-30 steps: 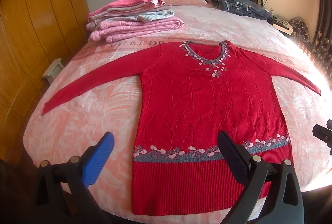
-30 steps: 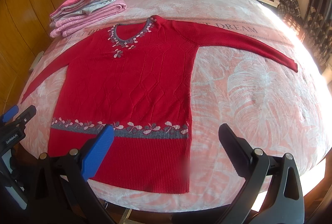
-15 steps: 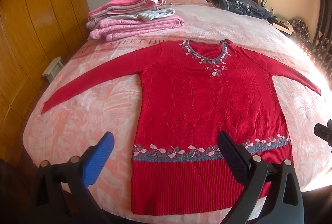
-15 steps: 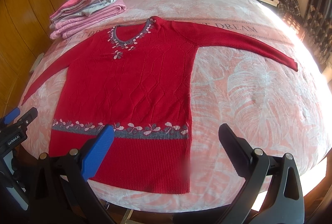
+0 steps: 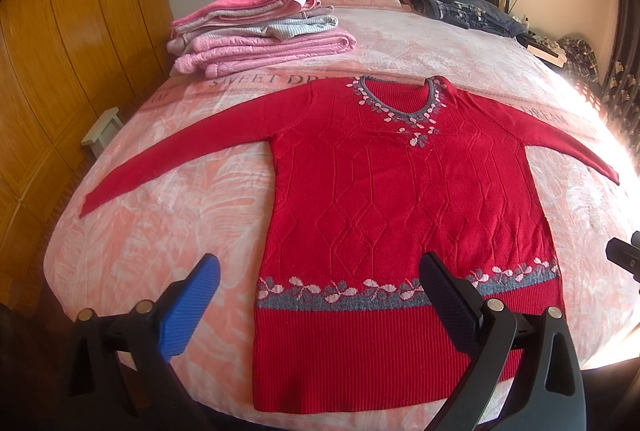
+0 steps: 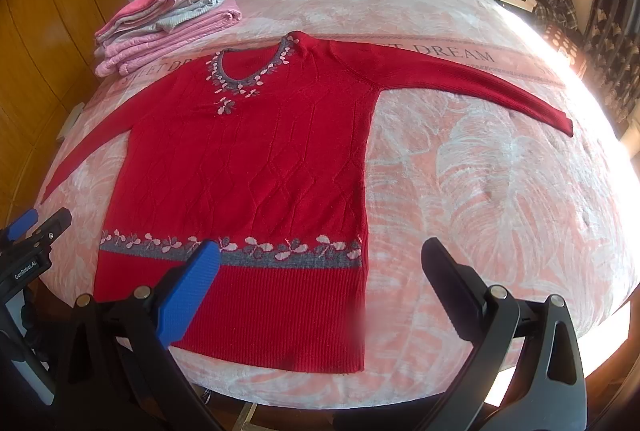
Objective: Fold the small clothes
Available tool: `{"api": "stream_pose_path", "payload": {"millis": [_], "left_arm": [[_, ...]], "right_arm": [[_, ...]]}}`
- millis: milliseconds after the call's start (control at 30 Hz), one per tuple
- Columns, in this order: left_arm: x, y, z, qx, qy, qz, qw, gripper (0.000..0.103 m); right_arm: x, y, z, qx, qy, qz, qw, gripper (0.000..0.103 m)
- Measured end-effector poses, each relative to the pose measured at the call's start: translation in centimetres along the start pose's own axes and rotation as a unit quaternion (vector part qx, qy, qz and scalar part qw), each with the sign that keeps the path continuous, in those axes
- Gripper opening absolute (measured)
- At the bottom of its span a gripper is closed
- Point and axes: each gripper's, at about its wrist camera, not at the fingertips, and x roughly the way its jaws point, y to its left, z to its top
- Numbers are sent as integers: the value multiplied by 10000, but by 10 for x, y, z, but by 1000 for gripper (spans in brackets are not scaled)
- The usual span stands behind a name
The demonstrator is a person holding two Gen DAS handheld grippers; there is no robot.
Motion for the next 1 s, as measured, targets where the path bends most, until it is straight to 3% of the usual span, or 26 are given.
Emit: {"api": "stream_pose_path", "payload": {"millis": [533, 733, 833, 1000], "left_arm": [[8, -3, 5, -47, 123, -16, 9999, 99], [31, -28, 51, 214, -2, 87, 9997, 99], [48, -49, 78, 278, 2, -82, 9996, 99], [87, -96, 115, 310, 308, -500, 9978, 99]], "right_arm": [[7, -14, 10, 204, 120, 154, 9996, 100], [44, -83, 54, 1101, 599, 222, 9919, 100], [65, -131, 77, 1623, 768, 175, 9836, 100], [100, -198, 116, 1607, 891, -285, 9826, 100]]}}
